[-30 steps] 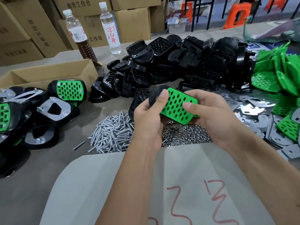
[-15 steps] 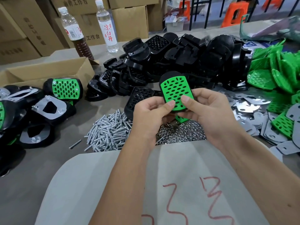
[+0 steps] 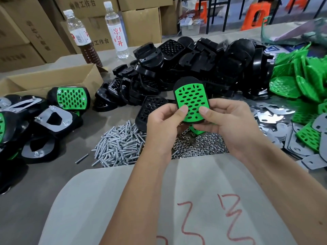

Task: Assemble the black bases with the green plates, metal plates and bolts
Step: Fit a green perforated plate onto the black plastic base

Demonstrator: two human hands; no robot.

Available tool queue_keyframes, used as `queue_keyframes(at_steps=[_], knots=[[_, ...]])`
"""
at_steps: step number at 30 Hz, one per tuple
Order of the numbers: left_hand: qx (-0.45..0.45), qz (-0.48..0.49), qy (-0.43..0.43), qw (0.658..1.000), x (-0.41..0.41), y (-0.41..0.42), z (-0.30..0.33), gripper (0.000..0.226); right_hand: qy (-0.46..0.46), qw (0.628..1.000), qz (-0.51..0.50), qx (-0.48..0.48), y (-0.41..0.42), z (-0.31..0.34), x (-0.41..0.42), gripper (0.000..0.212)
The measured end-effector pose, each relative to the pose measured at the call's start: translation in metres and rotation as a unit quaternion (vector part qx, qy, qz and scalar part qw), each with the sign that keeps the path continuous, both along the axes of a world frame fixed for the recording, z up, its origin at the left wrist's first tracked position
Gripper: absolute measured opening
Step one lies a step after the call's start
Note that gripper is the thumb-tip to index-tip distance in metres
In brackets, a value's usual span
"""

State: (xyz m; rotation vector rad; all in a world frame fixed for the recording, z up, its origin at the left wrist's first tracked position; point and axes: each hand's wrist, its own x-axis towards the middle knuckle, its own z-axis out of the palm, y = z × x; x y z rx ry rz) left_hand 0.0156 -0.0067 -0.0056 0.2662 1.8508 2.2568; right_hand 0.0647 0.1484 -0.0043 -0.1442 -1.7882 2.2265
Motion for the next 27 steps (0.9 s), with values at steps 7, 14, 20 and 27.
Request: queue_keyframes(at_steps=[7,14,20,27], knots=[[-0.004,0.024,0.015,1.0,-0.004,-0.003,0.0,0.02,-0.002,1.0,0.016,0.003,-0.002,0.0,-0.001,0.02],[0.054,0.011,-0.045,0.997,0.0,0.003,0.0,0.009,0.029,0.997,-0.048,0.047,-0.006,0.001,-0.002,0.023],[0.175,0.056,-0.142,0.973,0.003,0.006,0.008,0.036,0.031,0.999,-0.011,0.032,-0.011,0.001,-0.001,0.022],[0.102,0.045,-0.096,0.989,0.002,0.0,0.01,0.035,-0.031,0.998,0.038,-0.042,-0.009,0.002,-0.001,0.024]])
